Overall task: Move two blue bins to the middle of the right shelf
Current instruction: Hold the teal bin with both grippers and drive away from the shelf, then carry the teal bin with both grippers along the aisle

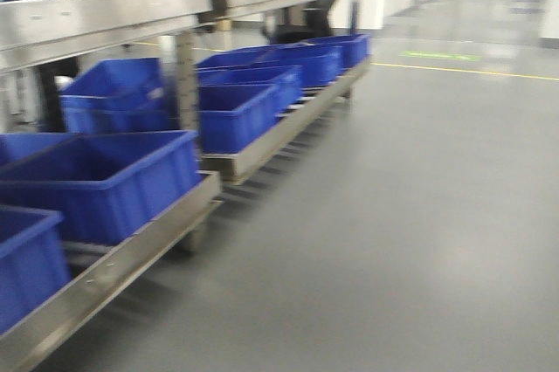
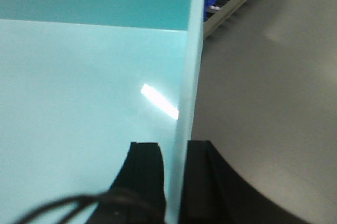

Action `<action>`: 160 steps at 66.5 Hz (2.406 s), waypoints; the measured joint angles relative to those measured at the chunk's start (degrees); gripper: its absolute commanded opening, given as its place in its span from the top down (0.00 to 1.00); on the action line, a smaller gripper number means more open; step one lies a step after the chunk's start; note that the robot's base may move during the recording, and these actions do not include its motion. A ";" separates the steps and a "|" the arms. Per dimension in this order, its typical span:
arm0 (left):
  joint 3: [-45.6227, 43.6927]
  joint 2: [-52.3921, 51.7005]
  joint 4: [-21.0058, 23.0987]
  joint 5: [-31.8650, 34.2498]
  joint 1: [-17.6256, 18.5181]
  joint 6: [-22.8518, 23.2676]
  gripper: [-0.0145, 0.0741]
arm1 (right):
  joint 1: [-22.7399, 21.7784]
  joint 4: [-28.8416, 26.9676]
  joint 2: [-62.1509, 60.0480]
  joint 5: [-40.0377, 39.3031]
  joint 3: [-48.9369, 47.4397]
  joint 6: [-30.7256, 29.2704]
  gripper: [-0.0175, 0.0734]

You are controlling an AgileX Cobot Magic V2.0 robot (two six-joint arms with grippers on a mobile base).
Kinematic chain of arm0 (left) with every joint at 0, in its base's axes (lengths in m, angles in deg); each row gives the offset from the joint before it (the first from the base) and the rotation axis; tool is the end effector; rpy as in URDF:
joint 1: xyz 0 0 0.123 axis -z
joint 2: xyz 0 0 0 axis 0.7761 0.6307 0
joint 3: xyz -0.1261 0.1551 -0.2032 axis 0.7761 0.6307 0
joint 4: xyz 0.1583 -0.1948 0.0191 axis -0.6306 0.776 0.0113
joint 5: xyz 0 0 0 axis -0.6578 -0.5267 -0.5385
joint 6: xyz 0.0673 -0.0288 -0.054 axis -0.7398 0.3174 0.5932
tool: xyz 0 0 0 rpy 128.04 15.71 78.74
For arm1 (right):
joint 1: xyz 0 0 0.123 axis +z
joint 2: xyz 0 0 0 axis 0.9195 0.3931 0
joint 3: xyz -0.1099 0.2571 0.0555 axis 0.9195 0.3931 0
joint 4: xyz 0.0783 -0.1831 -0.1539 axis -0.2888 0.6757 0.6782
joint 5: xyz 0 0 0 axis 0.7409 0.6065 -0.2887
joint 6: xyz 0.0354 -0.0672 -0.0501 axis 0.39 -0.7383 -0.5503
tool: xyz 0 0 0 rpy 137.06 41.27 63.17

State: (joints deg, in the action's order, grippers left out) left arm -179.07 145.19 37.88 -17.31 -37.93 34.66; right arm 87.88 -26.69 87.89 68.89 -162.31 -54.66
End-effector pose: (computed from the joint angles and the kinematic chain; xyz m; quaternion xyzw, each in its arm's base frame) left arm 0.3159 -0.0804 0.5172 0.0517 0.8550 -0.1315 0.4991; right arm 0.3042 0.1221 0.5135 -0.1309 0.8428 0.1406 0.5028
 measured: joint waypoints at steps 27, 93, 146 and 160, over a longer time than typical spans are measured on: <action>0.00 0.00 0.00 0.00 0.00 0.00 0.96 | 0.00 0.00 0.00 0.00 0.00 0.00 0.97; 0.00 0.00 0.00 0.00 0.00 0.00 0.96 | 0.00 0.00 0.00 0.00 0.00 0.00 0.97; 0.00 0.00 0.00 0.00 0.00 0.00 0.96 | 0.00 0.00 0.00 0.00 0.00 0.00 0.97; 0.00 0.00 0.00 0.00 0.00 0.00 0.96 | 0.00 0.00 0.00 0.00 0.00 0.00 0.97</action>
State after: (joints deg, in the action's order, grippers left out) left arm -179.07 145.19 37.88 -17.31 -37.93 34.66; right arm 87.88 -26.69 87.89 68.89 -162.31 -54.66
